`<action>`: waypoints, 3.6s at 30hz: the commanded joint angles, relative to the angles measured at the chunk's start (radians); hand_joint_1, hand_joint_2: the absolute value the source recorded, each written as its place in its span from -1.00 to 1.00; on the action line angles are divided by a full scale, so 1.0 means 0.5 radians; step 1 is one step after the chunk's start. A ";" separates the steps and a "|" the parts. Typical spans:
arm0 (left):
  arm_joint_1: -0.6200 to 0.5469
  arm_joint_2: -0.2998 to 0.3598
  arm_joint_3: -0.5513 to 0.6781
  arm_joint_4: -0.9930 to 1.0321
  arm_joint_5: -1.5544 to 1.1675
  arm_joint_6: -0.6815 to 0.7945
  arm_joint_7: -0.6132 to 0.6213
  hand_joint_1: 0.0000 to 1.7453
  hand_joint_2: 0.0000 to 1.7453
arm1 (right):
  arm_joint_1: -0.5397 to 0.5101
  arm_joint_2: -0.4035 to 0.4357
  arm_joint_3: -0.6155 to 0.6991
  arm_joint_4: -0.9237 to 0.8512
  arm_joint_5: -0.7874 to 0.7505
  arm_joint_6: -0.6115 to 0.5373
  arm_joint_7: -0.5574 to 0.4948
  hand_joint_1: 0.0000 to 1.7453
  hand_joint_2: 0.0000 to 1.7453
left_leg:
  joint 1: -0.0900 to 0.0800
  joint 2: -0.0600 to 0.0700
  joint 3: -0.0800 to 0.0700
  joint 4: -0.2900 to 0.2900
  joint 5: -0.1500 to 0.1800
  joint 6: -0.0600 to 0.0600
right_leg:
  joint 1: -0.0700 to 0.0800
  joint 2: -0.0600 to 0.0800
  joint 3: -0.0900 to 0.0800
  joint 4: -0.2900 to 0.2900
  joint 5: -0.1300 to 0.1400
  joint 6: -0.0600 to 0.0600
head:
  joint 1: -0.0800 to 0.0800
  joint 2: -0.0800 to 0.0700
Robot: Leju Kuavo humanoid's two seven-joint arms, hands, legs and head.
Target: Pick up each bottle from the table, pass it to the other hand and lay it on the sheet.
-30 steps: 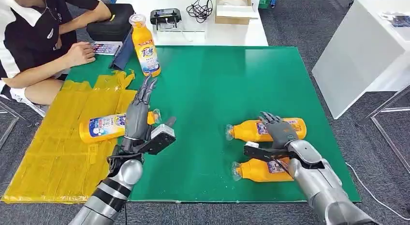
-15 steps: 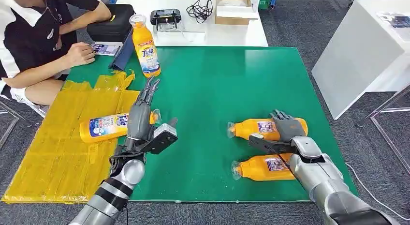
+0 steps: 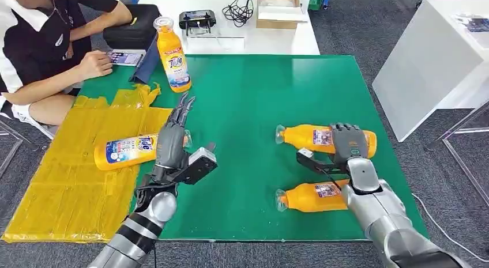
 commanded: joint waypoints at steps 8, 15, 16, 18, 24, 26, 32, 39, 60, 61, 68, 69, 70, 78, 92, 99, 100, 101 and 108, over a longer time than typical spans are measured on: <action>0.132 0.046 0.084 -0.206 0.795 -0.791 -0.096 -1.00 1.00 | 0.764 0.270 -0.397 -1.679 -0.667 -0.324 -0.602 1.00 1.00 | 0.001 -0.002 0.000 -0.001 -0.003 -0.003 | 0.001 -0.001 0.000 0.000 -0.004 -0.002 | 0.000 0.000; 0.149 0.111 0.071 -0.279 1.169 -1.067 -0.141 -1.00 1.00 | 0.817 0.335 -0.336 -1.706 -1.650 0.119 -0.979 1.00 1.00 | 0.001 0.004 0.005 -0.001 -0.005 -0.004 | 0.000 0.006 0.004 0.000 -0.005 -0.003 | 0.000 0.000; 0.145 0.114 0.066 -0.286 1.237 -1.100 -0.151 -1.00 1.00 | 0.810 0.352 -0.335 -1.675 -1.827 0.243 -1.021 0.98 1.00 | 0.001 0.002 0.001 -0.001 -0.003 -0.004 | 0.000 0.003 0.000 0.000 -0.003 -0.003 | 0.000 0.000; 0.133 0.122 0.047 -0.301 1.295 -1.123 -0.163 -1.00 1.00 | 0.790 0.373 -0.321 -1.599 -1.945 0.330 -1.060 1.00 1.00 | 0.001 0.001 -0.002 -0.002 -0.002 -0.003 | 0.000 0.002 -0.002 -0.001 -0.002 -0.003 | -0.001 0.000; 0.116 0.132 -0.037 -0.344 1.372 -1.141 -0.183 -1.00 1.00 | 0.759 0.446 -0.168 -1.423 -2.095 0.505 -1.112 1.00 1.00 | 0.001 0.002 -0.001 -0.002 -0.002 -0.003 | 0.001 0.003 -0.001 -0.001 -0.002 -0.002 | 0.000 0.000; 0.114 0.127 -0.055 -0.359 1.349 -1.085 -0.203 -1.00 1.00 | 0.751 0.473 -0.126 -1.368 -2.116 0.504 -1.121 1.00 1.00 | 0.002 0.003 0.003 -0.002 -0.004 -0.004 | 0.002 0.004 0.003 -0.002 -0.003 -0.003 | 0.000 0.000; 0.136 0.139 -0.126 -0.461 1.377 -1.043 -0.232 -1.00 1.00 | 0.740 0.559 0.035 -1.262 -2.212 0.552 -1.142 1.00 1.00 | 0.002 0.005 0.002 -0.002 -0.003 -0.003 | 0.001 0.005 0.000 -0.002 -0.002 -0.003 | 0.000 0.000; 0.136 0.124 -0.201 -0.445 1.372 -1.023 -0.244 -1.00 1.00 | 0.681 0.611 0.148 -1.207 -2.240 0.535 -1.129 1.00 1.00 | 0.002 0.002 0.000 -0.002 -0.002 -0.003 | 0.001 0.003 -0.001 -0.001 -0.002 -0.002 | 0.000 0.000; 0.048 0.112 -0.264 -0.339 1.497 -1.069 -0.245 -1.00 1.00 | 0.567 0.619 0.452 -0.999 -2.199 0.558 -1.081 1.00 1.00 | 0.001 0.000 0.000 -0.003 -0.001 -0.003 | 0.000 0.001 -0.001 -0.002 -0.002 -0.002 | 0.000 0.000; 0.048 0.112 -0.264 -0.339 1.497 -1.069 -0.245 -1.00 1.00 | 0.567 0.619 0.452 -0.999 -2.199 0.558 -1.081 1.00 1.00 | 0.002 0.001 0.006 -0.003 -0.003 -0.004 | 0.001 0.002 0.006 -0.003 -0.004 -0.003 | 0.000 0.000; 0.040 0.100 -0.247 -0.333 1.536 -1.069 -0.235 -1.00 1.00 | 0.551 0.614 0.547 -0.928 -2.122 0.579 -1.043 1.00 1.00 | 0.002 0.001 0.002 -0.003 -0.002 -0.003 | 0.001 0.002 0.002 -0.002 -0.003 -0.003 | 0.000 0.000; 0.035 0.096 -0.246 -0.331 1.545 -1.072 -0.232 -1.00 1.00 | 0.555 0.624 0.564 -0.906 -2.115 0.579 -1.041 1.00 1.00 | 0.002 0.000 0.000 -0.002 -0.002 -0.003 | 0.000 0.001 0.000 -0.001 -0.003 -0.002 | 0.000 0.000; 0.033 0.096 -0.248 -0.329 1.551 -1.078 -0.229 -1.00 1.00 | 0.555 0.627 0.570 -0.895 -2.112 0.576 -1.043 0.98 1.00 | 0.002 0.001 0.007 -0.003 -0.004 -0.004 | 0.001 0.002 0.006 -0.003 -0.004 -0.003 | 0.001 0.000; 0.037 0.084 -0.269 -0.316 1.557 -1.083 -0.226 1.00 1.00 | 0.572 0.611 0.560 -0.934 -2.115 0.569 -1.042 1.00 1.00 | 0.002 -0.002 0.002 -0.003 -0.002 -0.003 | 0.001 -0.001 0.002 -0.003 -0.003 -0.002 | 0.000 0.000; 0.055 0.192 -0.169 -0.428 1.360 -0.941 -0.228 1.00 1.00 | 0.659 0.374 0.284 -1.423 -2.032 0.457 -1.024 -1.00 1.00 | 0.002 -0.006 0.005 -0.002 -0.003 -0.003 | 0.000 -0.005 0.006 -0.001 -0.006 -0.002 | 0.001 0.000; -0.007 0.362 0.021 -0.478 0.660 -0.658 -0.091 1.00 1.00 | 0.903 0.255 0.024 -1.907 -1.808 0.365 -1.049 -1.00 1.00 | 0.002 -0.002 0.004 -0.002 -0.004 -0.004 | 0.001 -0.001 0.004 -0.001 -0.005 -0.003 | 0.000 0.000; -0.036 0.395 0.028 -0.454 0.502 -0.600 -0.042 1.00 1.00 | 0.916 0.229 0.018 -1.937 -1.745 0.356 -1.035 -1.00 1.00 | 0.001 -0.003 0.003 -0.003 -0.003 -0.004 | 0.000 -0.002 0.002 -0.001 -0.005 -0.003 | 0.000 0.000; -0.086 0.424 0.080 -0.404 0.286 -0.530 0.003 1.00 1.00 | 0.949 0.201 -0.023 -2.001 -1.676 0.366 -1.016 -1.00 1.00 | 0.002 -0.005 -0.001 -0.002 -0.001 -0.003 | 0.001 -0.005 -0.001 -0.001 -0.004 -0.003 | -0.001 0.000; -0.310 0.567 0.083 -0.045 -0.814 -0.469 0.454 1.00 1.00 | 1.047 0.132 -0.063 -2.294 -1.358 0.334 -0.972 -1.00 1.00 | 0.004 -0.004 -0.002 -0.001 -0.001 -0.003 | 0.001 -0.004 -0.002 0.000 -0.004 -0.002 | 0.000 0.000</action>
